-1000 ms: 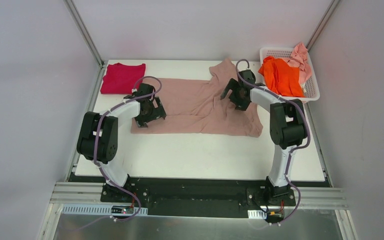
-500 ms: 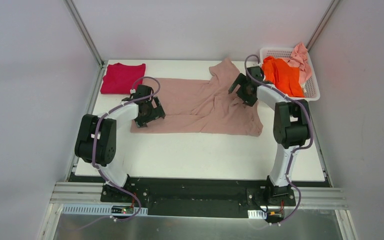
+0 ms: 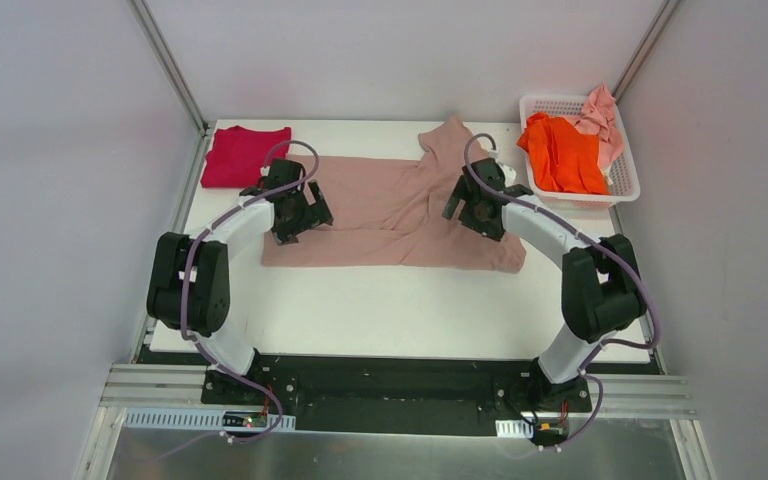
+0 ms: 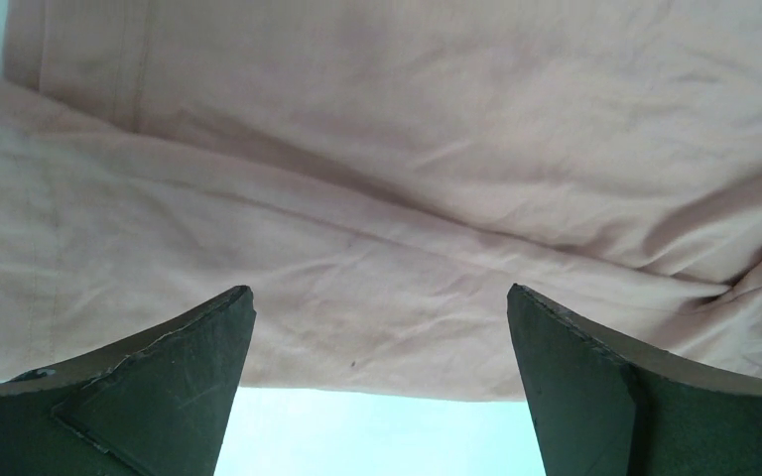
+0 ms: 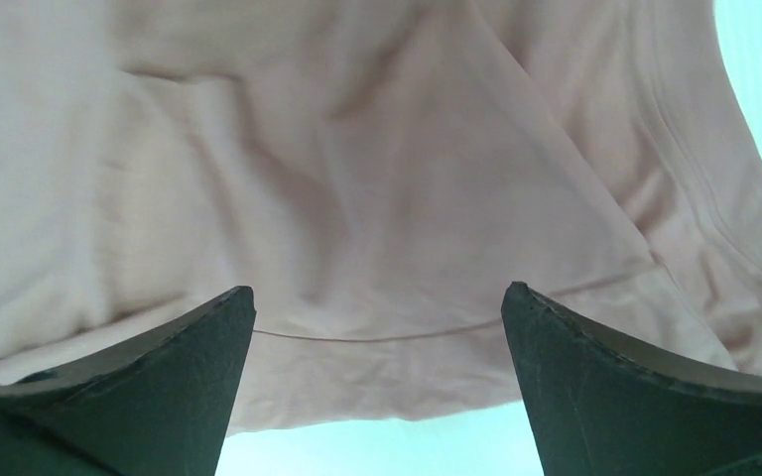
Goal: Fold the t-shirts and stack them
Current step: Grab the side of the flattened tshirt furthest away from the robot with both arms
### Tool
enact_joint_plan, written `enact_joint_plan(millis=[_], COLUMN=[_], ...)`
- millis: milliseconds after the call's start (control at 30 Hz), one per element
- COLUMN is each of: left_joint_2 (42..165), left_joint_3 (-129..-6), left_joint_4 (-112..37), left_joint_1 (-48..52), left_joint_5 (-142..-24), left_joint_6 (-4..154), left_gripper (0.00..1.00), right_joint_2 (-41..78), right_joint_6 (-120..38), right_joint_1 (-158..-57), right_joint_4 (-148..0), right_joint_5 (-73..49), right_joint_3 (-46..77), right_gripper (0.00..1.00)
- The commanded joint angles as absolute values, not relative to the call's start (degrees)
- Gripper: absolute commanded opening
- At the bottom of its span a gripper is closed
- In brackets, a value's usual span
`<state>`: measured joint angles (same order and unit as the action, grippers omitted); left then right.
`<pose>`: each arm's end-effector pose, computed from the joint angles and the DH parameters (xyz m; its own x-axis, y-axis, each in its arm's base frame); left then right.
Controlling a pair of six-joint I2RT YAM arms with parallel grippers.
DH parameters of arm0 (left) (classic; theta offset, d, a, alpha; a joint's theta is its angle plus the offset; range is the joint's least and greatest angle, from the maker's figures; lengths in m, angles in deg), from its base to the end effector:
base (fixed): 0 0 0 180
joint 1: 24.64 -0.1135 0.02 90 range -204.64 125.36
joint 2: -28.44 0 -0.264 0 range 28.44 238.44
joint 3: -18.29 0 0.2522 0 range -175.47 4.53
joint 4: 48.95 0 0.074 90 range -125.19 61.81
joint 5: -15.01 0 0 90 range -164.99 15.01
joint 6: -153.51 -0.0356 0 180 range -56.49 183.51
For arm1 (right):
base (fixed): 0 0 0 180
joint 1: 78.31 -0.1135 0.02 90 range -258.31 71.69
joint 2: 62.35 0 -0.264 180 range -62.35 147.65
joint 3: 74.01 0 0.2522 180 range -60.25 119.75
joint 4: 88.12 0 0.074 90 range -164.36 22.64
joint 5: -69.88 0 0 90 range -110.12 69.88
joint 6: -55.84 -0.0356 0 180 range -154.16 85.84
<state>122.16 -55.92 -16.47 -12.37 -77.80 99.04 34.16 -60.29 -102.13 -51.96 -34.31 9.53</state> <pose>0.3341 -0.0745 0.2064 -0.7671 -0.4272 -0.4787 -0.2507 0.8864 -0.3893 0.3390 0.1401 0.2371 -0.7289 0.1449 -0.6691 0.0849 0.9889 0.1218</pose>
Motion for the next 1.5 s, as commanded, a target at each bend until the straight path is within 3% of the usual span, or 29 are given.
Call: enact_joint_plan(millis=[0, 267, 633, 767, 900, 1100, 1267, 1467], left_joint_2=[127.9, 129.7, 105.1, 96.2, 89.3, 85.9, 93.0, 113.6], left_joint_3=[-59.5, -54.0, -29.3, -23.4, -23.1, -36.0, -49.0, -66.6], left_joint_4=[-16.0, -15.9, -12.3, -8.4, -5.3, -1.4, -0.7, -0.5], left_joint_1=[-12.7, -12.6, -10.2, -9.7, -9.7, -9.7, -10.6, -19.5], left_joint_5=[-77.0, -78.1, -76.7, -75.7, -75.3, -70.6, -61.5, -65.6], left_joint_6=[99.5, 101.1, 112.5, 115.7, 116.4, 111.1, 104.7, 96.9], left_gripper=[0.99, 0.99, 0.99, 0.99, 0.99, 0.99, 0.99, 0.99], right_joint_2=[34.8, 35.8, 13.5, 5.0, -1.2, -2.7, 6.6, 29.6], right_joint_6=[-62.1, -64.3, -74.7, -77.2, -78.6, -75.4, -66.6, -55.8], right_joint_1=[-101.7, -101.7, -105.4, -110.1, -111.6, -111.5, -107.9, -99.7], right_joint_4=[-50.3, -49.6, -44.9, -41.5, -36.1, -33.0, -37.9, -43.9], right_joint_5=[-35.6, -34.1, -27.6, -29.2, -30.6, -37.2, -35.0, -30.3], right_joint_3=[5.1, -2.9, -27.1, -30.4, -27.0, -14.5, 0.4, 24.8], right_gripper=[0.99, 0.99, 0.99, 1.00, 1.00, 1.00, 1.00, 1.00])
